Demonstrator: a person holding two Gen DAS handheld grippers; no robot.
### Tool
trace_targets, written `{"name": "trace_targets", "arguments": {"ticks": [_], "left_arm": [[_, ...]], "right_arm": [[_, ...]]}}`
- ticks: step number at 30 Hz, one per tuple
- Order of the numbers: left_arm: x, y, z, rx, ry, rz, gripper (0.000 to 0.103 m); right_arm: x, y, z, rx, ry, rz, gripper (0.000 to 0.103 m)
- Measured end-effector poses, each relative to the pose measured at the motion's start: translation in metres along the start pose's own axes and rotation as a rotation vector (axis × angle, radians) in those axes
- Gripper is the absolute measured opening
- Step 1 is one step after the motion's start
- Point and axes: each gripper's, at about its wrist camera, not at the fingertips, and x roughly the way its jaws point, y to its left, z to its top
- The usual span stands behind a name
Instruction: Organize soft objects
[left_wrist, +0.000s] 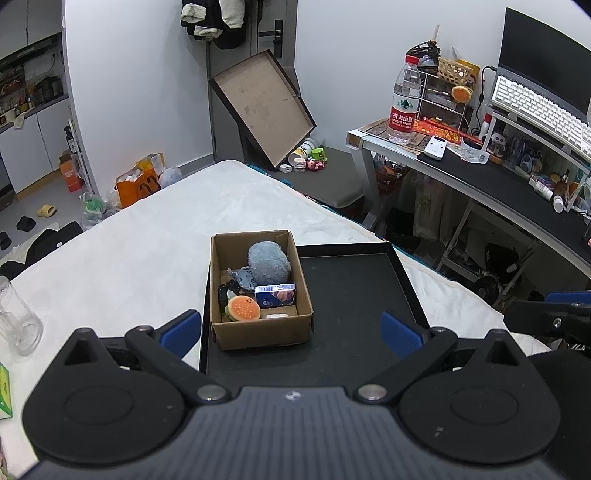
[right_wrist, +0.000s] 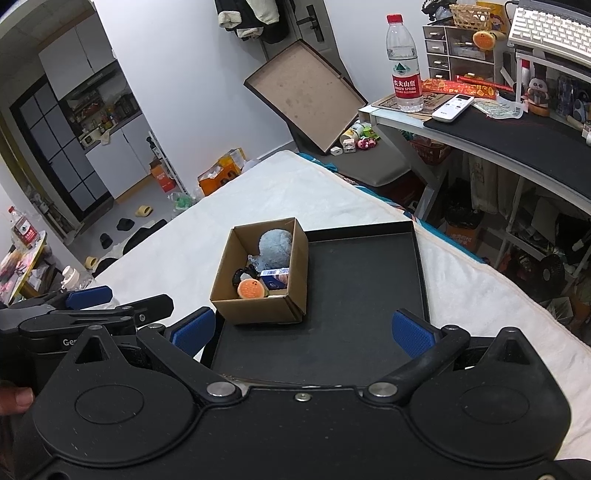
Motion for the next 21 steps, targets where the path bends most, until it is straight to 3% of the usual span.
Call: {"name": "trace_targets", "arguments": {"ticks": [21], "left_arm": [[0.0001,-0.0069,0.0023,0.024,-0.014,0.011,0.102]], "right_arm": [[-0.0006,-0.0039,-0.0017,0.017,-0.003,-0.003,0.103]]}}
